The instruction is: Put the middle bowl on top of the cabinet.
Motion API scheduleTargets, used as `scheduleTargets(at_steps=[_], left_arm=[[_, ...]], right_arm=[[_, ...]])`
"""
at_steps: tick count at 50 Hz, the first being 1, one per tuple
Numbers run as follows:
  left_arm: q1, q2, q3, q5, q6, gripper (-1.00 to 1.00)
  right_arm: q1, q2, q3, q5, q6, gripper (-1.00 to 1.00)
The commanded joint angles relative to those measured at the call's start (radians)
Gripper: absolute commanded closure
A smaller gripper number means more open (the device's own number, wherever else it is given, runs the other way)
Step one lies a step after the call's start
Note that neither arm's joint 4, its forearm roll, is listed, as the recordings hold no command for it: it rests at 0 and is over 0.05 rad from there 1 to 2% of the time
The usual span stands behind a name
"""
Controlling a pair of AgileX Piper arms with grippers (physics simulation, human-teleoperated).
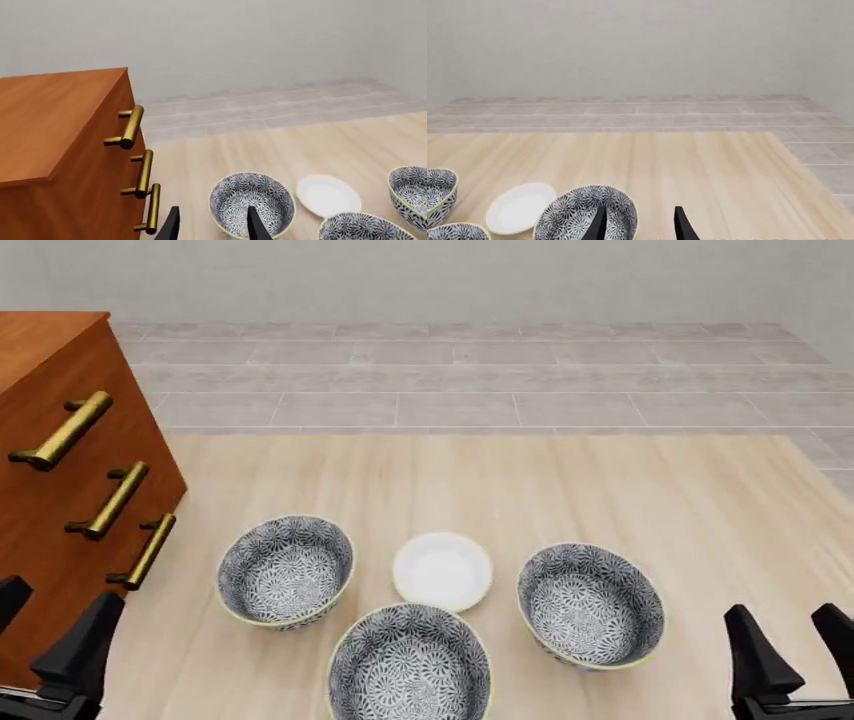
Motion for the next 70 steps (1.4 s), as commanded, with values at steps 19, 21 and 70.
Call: scheduleTargets(at_steps=[19, 21, 70], left_arm=[[-0.163, 0.389, -0.153, -0.127, 0.089, -1.00], [-0.172, 0.417, -0.168, -0.132, 0.100, -1.00], [-0.463, 0.999, -0.552, -0.070, 0.196, -1.00]], right_arm=[[0.000, 0.007, 0.020, -0.013, 0.004, -1.00], [0.002, 0.006, 0.020, -0.012, 0.004, -1.00], [-0.008, -0.032, 0.028, 0.008, 0.041, -1.00]])
